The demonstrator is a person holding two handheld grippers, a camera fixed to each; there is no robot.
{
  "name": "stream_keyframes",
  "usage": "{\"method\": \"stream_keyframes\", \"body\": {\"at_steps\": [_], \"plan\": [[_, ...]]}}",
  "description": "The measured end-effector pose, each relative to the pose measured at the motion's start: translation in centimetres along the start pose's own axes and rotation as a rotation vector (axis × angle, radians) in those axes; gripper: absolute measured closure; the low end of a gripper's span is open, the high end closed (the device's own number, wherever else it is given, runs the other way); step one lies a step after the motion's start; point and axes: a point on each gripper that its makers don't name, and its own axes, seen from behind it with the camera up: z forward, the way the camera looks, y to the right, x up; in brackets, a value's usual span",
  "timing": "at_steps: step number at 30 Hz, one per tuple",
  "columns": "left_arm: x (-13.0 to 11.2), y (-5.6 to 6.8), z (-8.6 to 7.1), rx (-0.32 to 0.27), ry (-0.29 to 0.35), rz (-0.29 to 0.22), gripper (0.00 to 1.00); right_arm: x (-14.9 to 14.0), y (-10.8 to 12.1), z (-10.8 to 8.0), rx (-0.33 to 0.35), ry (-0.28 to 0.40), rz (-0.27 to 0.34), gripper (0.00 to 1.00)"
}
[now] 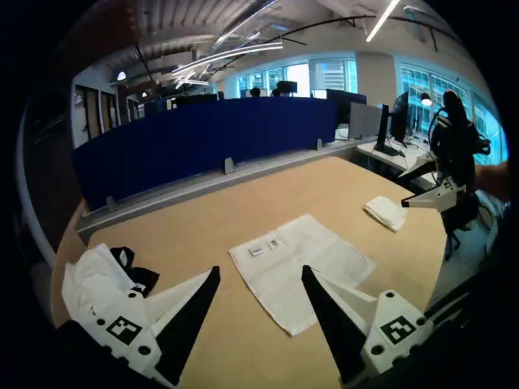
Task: Fold towel
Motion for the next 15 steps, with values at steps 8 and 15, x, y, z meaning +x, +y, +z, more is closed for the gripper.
{"method": "stream_keyframes", "body": {"at_steps": [8, 15], "plan": [[-4.0, 2.2, 1.5, -0.071, -0.106, 0.044, 0.07, -3.5, -0.9, 1.8, 0.063, -0.1, -0.046, 0.0], [-8.4, 2.9, 3.4, -0.112, -0.203, 0.14, 0.07, -7.9, -0.7, 4.2, 0.09, -0.185, -0.097, 0.0]]}}
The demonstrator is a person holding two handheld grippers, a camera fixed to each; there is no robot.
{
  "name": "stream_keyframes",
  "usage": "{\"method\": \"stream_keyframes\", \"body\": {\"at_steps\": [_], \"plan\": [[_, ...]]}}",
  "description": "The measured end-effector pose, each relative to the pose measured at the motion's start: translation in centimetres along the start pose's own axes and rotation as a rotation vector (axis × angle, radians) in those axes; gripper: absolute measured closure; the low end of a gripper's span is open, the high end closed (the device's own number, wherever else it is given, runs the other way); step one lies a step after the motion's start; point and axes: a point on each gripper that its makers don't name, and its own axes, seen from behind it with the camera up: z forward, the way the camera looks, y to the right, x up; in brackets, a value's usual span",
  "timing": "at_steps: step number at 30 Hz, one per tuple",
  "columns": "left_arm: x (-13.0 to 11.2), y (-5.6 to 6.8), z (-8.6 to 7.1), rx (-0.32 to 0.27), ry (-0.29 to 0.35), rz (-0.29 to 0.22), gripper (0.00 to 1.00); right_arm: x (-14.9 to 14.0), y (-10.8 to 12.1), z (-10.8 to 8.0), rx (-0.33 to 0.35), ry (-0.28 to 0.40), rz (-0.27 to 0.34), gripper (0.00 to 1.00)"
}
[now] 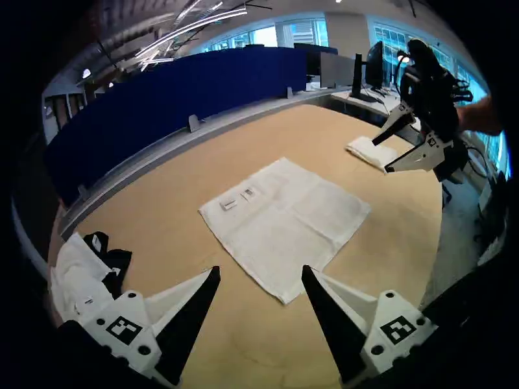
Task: Fold towel
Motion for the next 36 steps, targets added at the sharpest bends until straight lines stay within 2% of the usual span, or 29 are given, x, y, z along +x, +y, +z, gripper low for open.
{"method": "stream_keyframes", "body": {"at_steps": [6, 15, 29, 32, 36], "plan": [[-2.7, 1.4, 2.5, -0.026, -0.057, -0.003, 0.07, -2.7, -0.6, 2.6, 0.019, -0.044, 0.013, 0.0], [-5.4, 3.1, 5.4, -0.064, -0.127, 0.013, 0.07, -6.1, -1.7, 5.0, 0.046, -0.118, 0.001, 0.0], [-7.8, 4.2, 7.0, -0.095, -0.205, -0.031, 0.09, -7.7, -2.0, 6.8, 0.066, -0.154, 0.024, 0.04], [-8.4, 4.5, 7.0, -0.105, -0.22, -0.039, 0.13, -8.0, -2.0, 7.1, 0.07, -0.163, 0.025, 0.09], [-8.9, 4.4, 7.0, -0.094, -0.241, -0.049, 0.2, -8.2, -1.9, 7.4, 0.066, -0.166, 0.021, 0.18]]}}
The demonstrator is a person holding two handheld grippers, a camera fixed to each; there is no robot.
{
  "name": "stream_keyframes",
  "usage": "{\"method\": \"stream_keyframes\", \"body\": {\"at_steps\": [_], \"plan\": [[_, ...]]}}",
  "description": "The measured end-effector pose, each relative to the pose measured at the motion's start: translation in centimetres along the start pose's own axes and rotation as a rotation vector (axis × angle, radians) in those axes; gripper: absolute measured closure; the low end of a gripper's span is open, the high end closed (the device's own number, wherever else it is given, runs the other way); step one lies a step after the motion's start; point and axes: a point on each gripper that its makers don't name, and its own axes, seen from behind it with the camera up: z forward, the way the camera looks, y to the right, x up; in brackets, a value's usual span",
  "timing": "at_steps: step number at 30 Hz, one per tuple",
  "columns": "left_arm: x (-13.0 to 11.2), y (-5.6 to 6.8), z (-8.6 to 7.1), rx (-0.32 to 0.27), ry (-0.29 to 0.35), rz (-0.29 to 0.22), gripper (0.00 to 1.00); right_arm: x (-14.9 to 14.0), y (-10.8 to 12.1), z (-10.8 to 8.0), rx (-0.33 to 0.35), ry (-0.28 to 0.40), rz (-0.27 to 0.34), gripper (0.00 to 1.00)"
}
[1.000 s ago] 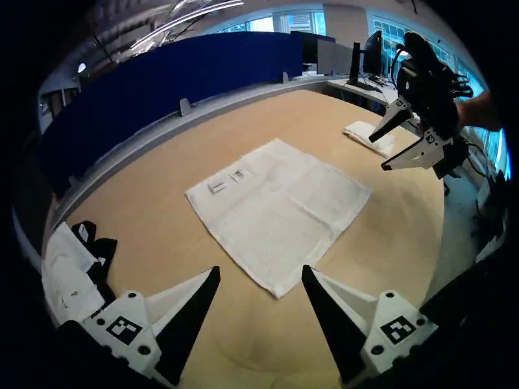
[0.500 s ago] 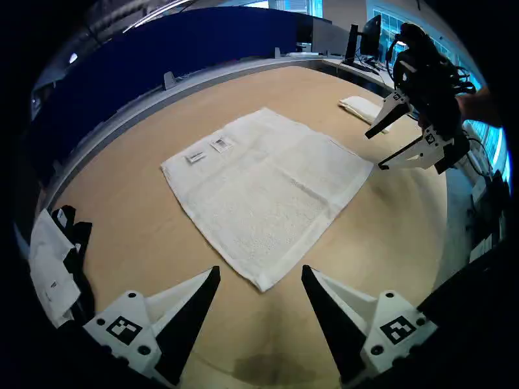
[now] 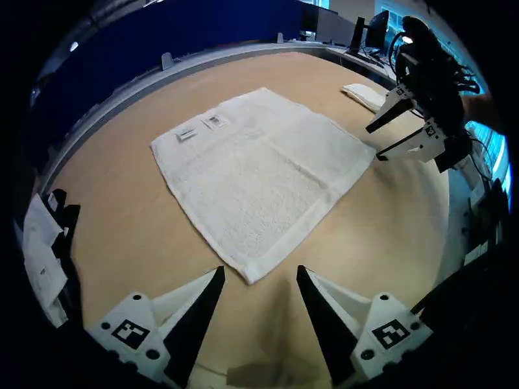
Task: Fold towel
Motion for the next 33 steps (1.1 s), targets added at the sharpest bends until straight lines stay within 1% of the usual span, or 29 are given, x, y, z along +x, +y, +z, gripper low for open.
{"method": "stream_keyframes", "body": {"at_steps": [4, 6, 9, 12, 15, 24, 26, 27, 28, 32, 33], "plan": [[-0.5, 0.0, 0.3, 0.001, -0.02, -0.028, 0.25, -0.1, -0.2, 0.2, -0.002, 0.003, -0.007, 0.27], [-0.7, 0.0, 0.5, 0.002, -0.025, -0.041, 0.29, -0.3, -0.5, 0.2, 0.007, 0.001, -0.009, 0.32], [-0.8, 0.0, 0.9, 0.004, -0.027, -0.049, 0.36, -0.6, -1.0, 0.3, 0.026, -0.008, -0.004, 0.38], [-0.9, 0.2, 1.3, 0.002, -0.029, -0.053, 0.42, -0.9, -1.2, 0.3, 0.028, -0.013, -0.002, 0.43], [-1.2, 0.4, 1.4, -0.001, -0.034, -0.061, 0.44, -1.2, -1.4, 0.4, 0.03, -0.017, 0.001, 0.5], [-1.3, 0.2, 1.1, 0.007, -0.03, -0.07, 0.49, -1.3, -1.7, 0.8, 0.047, -0.014, 0.023, 0.69], [-1.3, 0.1, 1.1, 0.014, -0.03, -0.069, 0.53, -1.3, -1.7, 0.8, 0.048, -0.014, 0.023, 0.74], [-1.3, 0.0, 1.0, 0.02, -0.03, -0.07, 0.58, -1.3, -1.8, 0.8, 0.048, -0.014, 0.021, 0.77], [-1.3, -0.1, 1.0, 0.026, -0.031, -0.072, 0.63, -1.3, -1.8, 0.8, 0.049, -0.015, 0.019, 0.78], [-1.4, -0.6, 0.9, 0.035, -0.035, -0.09, 0.75, -1.3, -2.0, 0.7, 0.049, -0.019, 0.009, 0.82], [-1.4, -0.7, 0.9, 0.036, -0.035, -0.095, 0.8, -1.2, -2.0, 0.7, 0.048, -0.019, 0.008, 0.82]]}}
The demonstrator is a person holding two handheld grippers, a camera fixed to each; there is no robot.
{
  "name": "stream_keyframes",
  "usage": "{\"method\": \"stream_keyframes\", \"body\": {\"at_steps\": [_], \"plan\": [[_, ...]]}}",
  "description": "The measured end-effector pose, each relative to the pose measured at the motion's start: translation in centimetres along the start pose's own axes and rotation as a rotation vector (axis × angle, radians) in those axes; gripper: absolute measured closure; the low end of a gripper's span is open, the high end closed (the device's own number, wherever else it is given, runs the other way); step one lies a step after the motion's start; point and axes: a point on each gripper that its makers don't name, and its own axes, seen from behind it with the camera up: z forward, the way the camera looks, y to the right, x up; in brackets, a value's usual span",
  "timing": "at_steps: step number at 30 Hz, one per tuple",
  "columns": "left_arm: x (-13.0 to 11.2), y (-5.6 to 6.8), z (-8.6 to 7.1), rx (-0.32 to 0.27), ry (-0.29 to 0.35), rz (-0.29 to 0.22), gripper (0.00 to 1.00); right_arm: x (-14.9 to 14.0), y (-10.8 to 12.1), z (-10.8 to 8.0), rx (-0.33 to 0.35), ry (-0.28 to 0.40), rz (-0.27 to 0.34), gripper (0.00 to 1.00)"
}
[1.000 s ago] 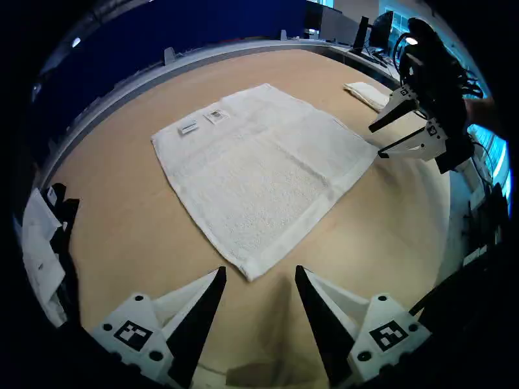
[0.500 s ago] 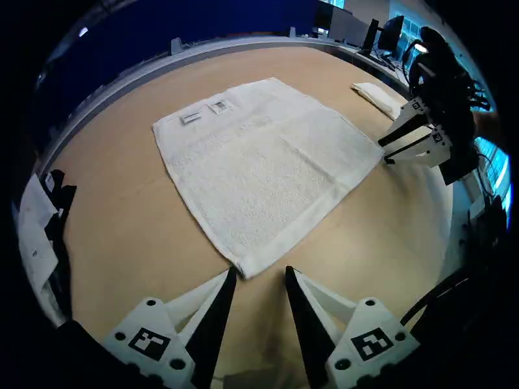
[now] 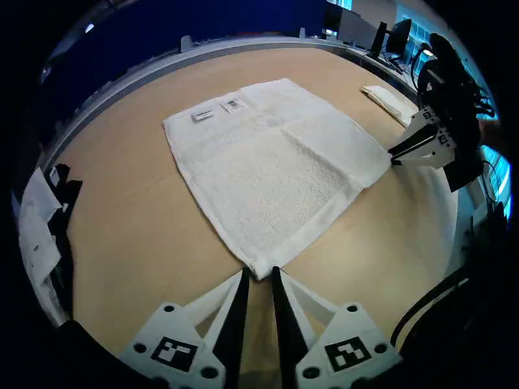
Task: Fold towel
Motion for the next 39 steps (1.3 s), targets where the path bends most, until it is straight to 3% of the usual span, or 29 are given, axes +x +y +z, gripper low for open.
{"method": "stream_keyframes", "body": {"at_steps": [3, 14, 29, 39], "plan": [[0.0, -0.3, 0.0, 0.006, -0.001, -0.007, 0.87, 0.0, 0.0, 0.0, -0.005, -0.001, 0.0, 0.84], [0.3, 0.8, -0.3, -0.03, 0.004, -0.003, 0.91, 0.2, 0.5, -0.5, -0.017, 0.009, 0.014, 0.86], [1.9, 1.4, -2.2, -0.053, 0.045, -0.036, 0.93, 2.2, 0.8, -2.6, -0.017, 0.072, 0.02, 0.87], [1.2, 0.0, -1.7, -0.007, 0.044, -0.039, 0.93, 2.3, 0.5, -2.6, -0.012, 0.073, 0.015, 0.87]]}}
